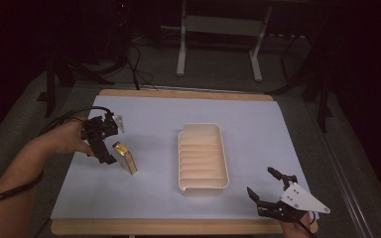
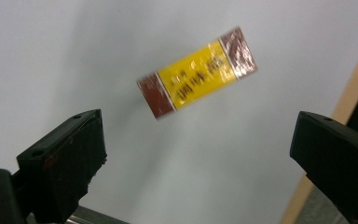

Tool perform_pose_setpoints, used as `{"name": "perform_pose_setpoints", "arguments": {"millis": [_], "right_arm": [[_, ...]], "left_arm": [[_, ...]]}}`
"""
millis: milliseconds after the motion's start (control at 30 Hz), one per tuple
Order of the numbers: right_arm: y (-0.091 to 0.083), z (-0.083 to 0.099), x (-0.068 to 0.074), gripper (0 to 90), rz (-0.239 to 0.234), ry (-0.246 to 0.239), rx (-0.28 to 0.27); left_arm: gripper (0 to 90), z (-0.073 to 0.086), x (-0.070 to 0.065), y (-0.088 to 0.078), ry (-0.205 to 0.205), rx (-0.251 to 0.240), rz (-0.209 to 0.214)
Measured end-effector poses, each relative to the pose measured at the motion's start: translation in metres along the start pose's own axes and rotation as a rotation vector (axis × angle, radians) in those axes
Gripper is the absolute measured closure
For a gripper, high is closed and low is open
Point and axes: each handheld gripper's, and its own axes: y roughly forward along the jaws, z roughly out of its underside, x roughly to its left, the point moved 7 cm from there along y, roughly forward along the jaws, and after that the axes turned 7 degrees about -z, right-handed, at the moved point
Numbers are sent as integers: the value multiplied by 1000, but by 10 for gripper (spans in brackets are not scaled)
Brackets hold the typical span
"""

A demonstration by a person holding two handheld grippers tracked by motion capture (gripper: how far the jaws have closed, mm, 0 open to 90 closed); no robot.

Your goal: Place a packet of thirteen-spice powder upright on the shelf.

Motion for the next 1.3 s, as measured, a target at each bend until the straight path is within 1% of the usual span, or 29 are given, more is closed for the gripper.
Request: {"name": "perform_pose_setpoints", "arguments": {"millis": [33,67,100,167,200,233,300,367,400,433,467,500,533,567,633,667,700,733,767,867,933,1067,1133,1233,1300], "right_arm": [[0,0,0,142,0,3,0],[0,0,0,143,-1,4,-1],[0,0,0,143,-2,6,-1],[0,0,0,143,-3,8,-2],[0,0,0,143,-4,8,-2],[0,0,0,143,-4,7,-2],[0,0,0,143,-4,5,-1],[0,0,0,144,-6,4,0],[0,0,0,144,-7,2,0],[0,0,0,144,-7,0,0],[1,0,0,144,-8,0,-1],[1,0,0,144,-8,-1,-1],[1,0,1,144,-9,-1,0],[1,0,1,144,-9,-1,-1],[1,0,1,144,-11,-2,0],[1,0,1,144,-12,-3,0],[1,0,1,144,-11,-3,0],[1,0,1,144,-11,-4,0],[1,0,1,145,-12,-5,-1],[1,0,1,145,-13,-6,0],[1,0,2,145,-14,-6,0],[1,-1,2,145,-13,-8,-1],[1,-1,1,145,-13,-12,-1],[1,-1,1,145,-13,-14,-1],[1,-1,2,145,-12,-14,-1]], "left_arm": [[43,-2,1,1,23,2,-6],[56,-4,2,1,47,4,-24],[56,-6,2,2,56,0,-21],[75,-9,2,4,97,3,-34],[92,-11,1,6,107,6,-29],[95,-12,1,7,119,10,-32],[144,-13,1,10,149,21,-44],[147,-13,3,15,177,47,-69],[150,-14,1,17,186,51,-62],[151,-15,2,19,207,60,-81],[167,-16,2,20,212,64,-86],[189,-17,1,21,223,60,-81],[203,-19,3,21,241,59,-101],[221,-20,2,22,245,53,-102],[249,-22,3,24,265,58,-122],[285,-23,2,25,278,57,-116],[292,-24,2,27,287,62,-125],[308,-24,1,28,300,63,-122],[342,-25,0,29,308,62,-109],[366,-26,-1,34,331,78,-111],[395,-26,0,33,333,75,-110],[514,-25,0,30,342,77,-105],[553,-25,0,28,334,66,-90],[574,-25,-2,25,323,54,-70],[595,-26,-4,23,305,43,-44]]}}
